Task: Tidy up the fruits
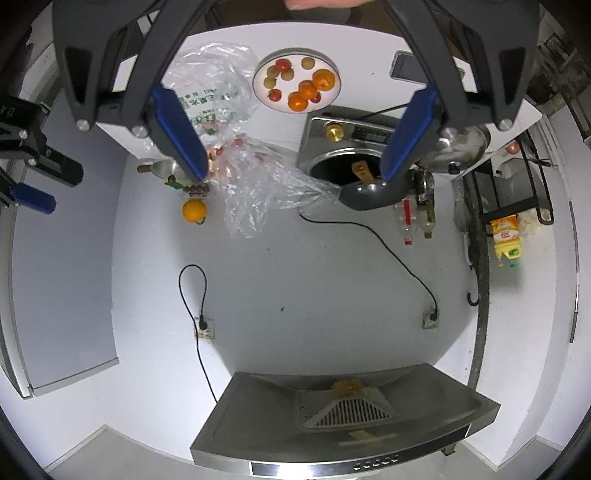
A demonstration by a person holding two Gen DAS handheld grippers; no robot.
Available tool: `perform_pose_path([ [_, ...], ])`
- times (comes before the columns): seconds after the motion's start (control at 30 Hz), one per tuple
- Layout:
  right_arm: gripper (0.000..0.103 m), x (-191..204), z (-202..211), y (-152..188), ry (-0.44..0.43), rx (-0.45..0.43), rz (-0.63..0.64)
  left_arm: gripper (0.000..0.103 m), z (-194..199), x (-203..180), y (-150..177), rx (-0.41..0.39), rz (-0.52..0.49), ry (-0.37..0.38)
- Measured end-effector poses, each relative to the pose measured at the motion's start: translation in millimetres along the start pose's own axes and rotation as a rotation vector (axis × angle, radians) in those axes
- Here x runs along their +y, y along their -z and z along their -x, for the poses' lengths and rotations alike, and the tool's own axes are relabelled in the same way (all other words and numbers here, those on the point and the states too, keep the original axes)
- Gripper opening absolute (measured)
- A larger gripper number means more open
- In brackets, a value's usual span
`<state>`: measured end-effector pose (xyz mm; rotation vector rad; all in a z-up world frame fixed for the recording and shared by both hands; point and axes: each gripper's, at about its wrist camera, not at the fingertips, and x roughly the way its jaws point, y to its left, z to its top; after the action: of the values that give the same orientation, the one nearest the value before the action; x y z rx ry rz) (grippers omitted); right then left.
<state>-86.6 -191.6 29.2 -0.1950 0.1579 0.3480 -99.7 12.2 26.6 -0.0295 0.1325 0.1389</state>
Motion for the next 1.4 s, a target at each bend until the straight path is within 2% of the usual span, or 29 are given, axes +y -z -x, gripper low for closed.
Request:
perform_pose_path([
  [1.4,0.078,2.1,-2.1,10.6,-0.005,0.021,0.011,0.096,-4.1,-0.5,4.0,0.013,0.011,-0.011],
])
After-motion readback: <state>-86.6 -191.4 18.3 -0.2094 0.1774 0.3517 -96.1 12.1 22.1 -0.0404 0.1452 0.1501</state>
